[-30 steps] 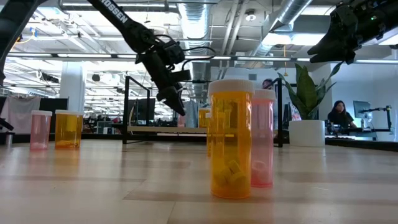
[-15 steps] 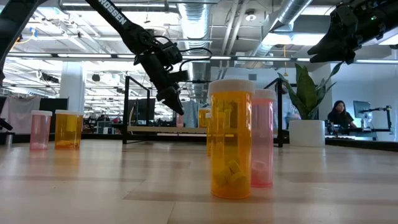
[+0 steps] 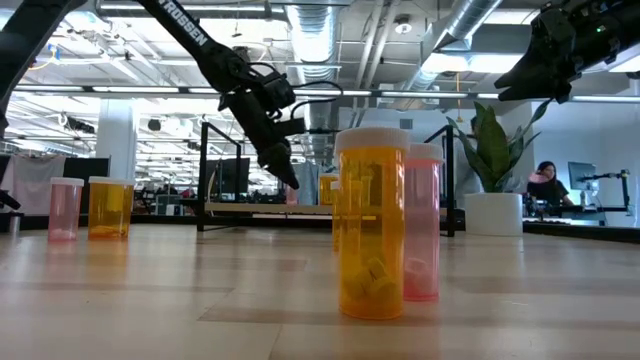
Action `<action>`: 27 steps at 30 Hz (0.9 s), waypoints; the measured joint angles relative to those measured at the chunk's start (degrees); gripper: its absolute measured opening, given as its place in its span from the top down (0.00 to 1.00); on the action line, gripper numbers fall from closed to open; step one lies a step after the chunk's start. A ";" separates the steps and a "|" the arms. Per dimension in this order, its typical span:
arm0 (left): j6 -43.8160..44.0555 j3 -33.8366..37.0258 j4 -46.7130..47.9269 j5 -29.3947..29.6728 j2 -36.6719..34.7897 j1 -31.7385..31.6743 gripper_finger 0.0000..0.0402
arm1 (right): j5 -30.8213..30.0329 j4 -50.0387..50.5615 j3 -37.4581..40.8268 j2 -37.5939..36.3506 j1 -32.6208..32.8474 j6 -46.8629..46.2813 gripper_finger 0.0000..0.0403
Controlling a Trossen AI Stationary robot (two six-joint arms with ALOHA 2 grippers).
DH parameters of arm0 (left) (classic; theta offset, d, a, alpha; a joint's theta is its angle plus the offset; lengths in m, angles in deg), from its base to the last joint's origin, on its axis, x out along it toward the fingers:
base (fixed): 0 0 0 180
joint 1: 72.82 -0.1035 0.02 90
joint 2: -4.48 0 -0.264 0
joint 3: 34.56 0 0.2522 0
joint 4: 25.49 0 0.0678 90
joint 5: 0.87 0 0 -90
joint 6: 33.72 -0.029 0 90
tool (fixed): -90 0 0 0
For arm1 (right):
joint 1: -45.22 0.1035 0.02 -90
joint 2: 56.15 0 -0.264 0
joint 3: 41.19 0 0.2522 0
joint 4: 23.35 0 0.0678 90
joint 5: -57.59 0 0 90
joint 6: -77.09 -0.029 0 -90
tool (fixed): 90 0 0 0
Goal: Pick and place medicine bottles onto shelf by color
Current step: Put the top right small pink pill bottle on the shelf
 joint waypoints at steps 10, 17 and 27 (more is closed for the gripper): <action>2.11 -0.73 0.12 -0.56 -0.07 -0.01 0.69 | 0.00 0.04 0.00 0.02 0.00 -0.02 0.44; 3.39 -0.73 0.38 -0.67 -0.07 -0.14 0.69 | 0.00 0.02 0.00 0.00 0.00 -0.02 0.44; 2.62 -0.71 0.37 -0.56 -0.07 -0.16 0.69 | 0.00 0.02 0.00 0.00 0.00 -0.02 0.44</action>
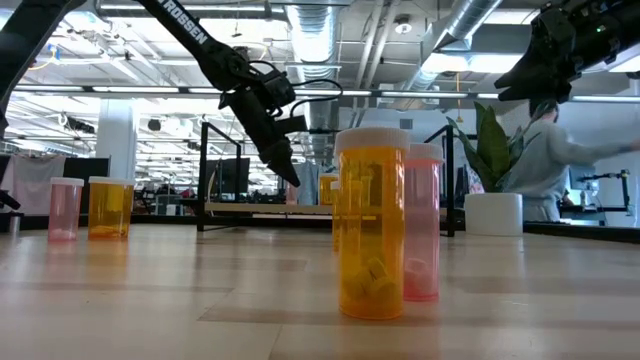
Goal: Pick and place medicine bottles onto shelf by color
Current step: Put the top right small pink pill bottle on the shelf
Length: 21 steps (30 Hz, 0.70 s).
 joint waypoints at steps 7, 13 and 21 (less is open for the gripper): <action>-1.49 0.00 0.00 -0.28 0.00 0.00 0.69 | 0.00 0.00 0.00 0.00 0.00 0.00 0.44; -1.51 0.00 0.00 -0.35 0.00 0.00 0.69 | 0.00 0.00 0.00 0.02 0.00 0.00 0.44; -2.34 0.02 0.00 -0.07 0.00 -0.16 0.69 | 0.00 0.00 0.00 0.00 0.00 0.00 0.44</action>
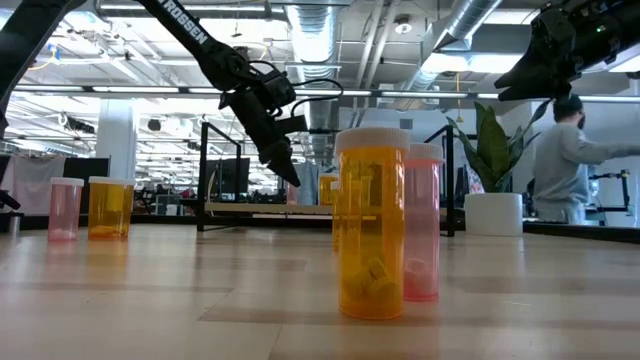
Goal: Pick and place medicine bottles onto shelf by color
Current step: Put the top right small pink pill bottle on the shelf
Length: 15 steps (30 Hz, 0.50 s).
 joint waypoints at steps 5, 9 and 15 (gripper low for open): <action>1.32 0.00 0.00 0.11 0.00 -0.62 0.69 | 0.00 0.00 0.00 0.02 0.00 0.01 0.44; 2.80 0.00 0.00 0.15 0.02 -0.74 0.69 | 0.00 0.00 0.00 0.00 0.00 0.00 0.44; 3.23 0.00 0.00 -0.72 0.04 -0.70 0.69 | 0.00 0.00 0.00 0.01 0.00 0.00 0.44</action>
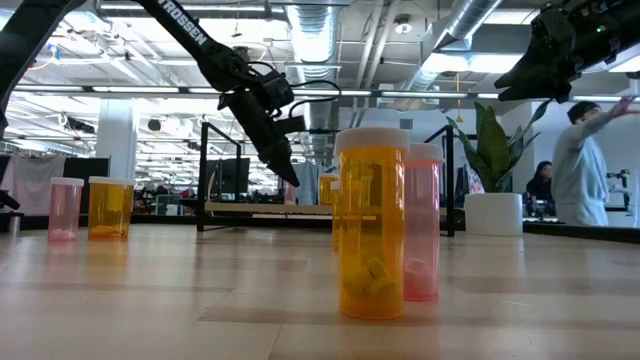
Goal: Pick and place medicine bottles onto shelf by color
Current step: Put the top right small pink pill bottle on the shelf
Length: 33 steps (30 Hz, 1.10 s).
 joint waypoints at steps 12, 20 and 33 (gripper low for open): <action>0.46 0.00 0.00 -0.64 0.00 0.07 0.69 | 0.00 0.00 0.00 0.01 0.00 0.00 0.44; 2.69 0.00 0.02 -1.00 0.00 0.07 0.69 | 0.00 0.00 0.00 0.00 0.00 0.00 0.44; 5.77 0.00 -0.05 -0.81 0.00 0.00 0.69 | 0.00 0.00 0.00 -0.01 0.00 0.00 0.44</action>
